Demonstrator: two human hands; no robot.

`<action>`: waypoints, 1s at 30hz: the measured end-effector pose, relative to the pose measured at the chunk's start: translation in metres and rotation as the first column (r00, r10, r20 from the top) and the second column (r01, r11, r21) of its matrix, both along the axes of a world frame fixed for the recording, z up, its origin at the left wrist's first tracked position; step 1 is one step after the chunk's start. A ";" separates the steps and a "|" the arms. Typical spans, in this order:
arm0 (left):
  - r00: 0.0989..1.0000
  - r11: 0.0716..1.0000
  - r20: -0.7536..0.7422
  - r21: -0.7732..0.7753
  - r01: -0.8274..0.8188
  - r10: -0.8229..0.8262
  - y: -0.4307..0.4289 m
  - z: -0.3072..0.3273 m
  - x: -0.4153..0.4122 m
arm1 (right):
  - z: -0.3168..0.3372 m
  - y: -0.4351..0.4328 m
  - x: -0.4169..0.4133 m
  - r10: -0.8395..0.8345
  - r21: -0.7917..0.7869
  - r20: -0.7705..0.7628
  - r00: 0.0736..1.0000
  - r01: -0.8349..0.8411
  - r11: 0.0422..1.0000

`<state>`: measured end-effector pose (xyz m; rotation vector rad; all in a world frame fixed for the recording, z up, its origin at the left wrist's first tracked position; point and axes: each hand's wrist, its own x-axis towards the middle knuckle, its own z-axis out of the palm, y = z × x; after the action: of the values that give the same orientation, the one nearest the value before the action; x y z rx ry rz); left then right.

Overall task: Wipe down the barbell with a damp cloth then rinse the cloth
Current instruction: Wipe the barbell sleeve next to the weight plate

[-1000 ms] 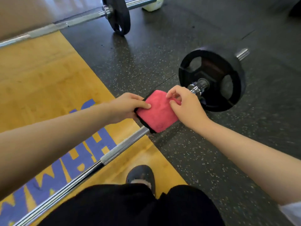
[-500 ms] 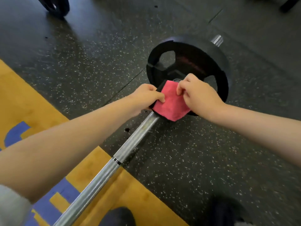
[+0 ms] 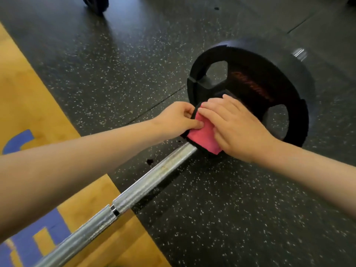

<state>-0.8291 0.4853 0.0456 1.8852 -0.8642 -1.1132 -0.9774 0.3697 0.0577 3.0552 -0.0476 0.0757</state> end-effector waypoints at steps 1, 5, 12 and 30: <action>1.000 1.000 0.016 -0.007 0.007 -0.007 -0.001 0.001 0.000 | -0.002 0.001 -0.004 -0.006 0.005 -0.005 1.000 0.006 1.000; 0.998 1.000 0.067 0.010 0.007 -0.008 0.002 0.010 -0.004 | -0.012 0.014 -0.012 0.035 0.011 0.001 0.999 -0.035 0.999; 0.970 0.955 0.172 0.271 0.123 -0.173 0.024 0.034 -0.015 | -0.028 0.009 -0.008 0.040 0.027 0.058 0.998 -0.042 0.999; 0.456 0.870 0.847 0.420 -0.258 -0.274 0.044 -0.007 -0.097 | -0.047 -0.004 -0.058 0.011 0.002 0.175 0.985 -0.012 1.000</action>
<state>-0.9261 0.5293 0.0383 3.0161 -1.2008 -0.1897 -1.0351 0.3653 0.0111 3.0433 -0.0414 0.3444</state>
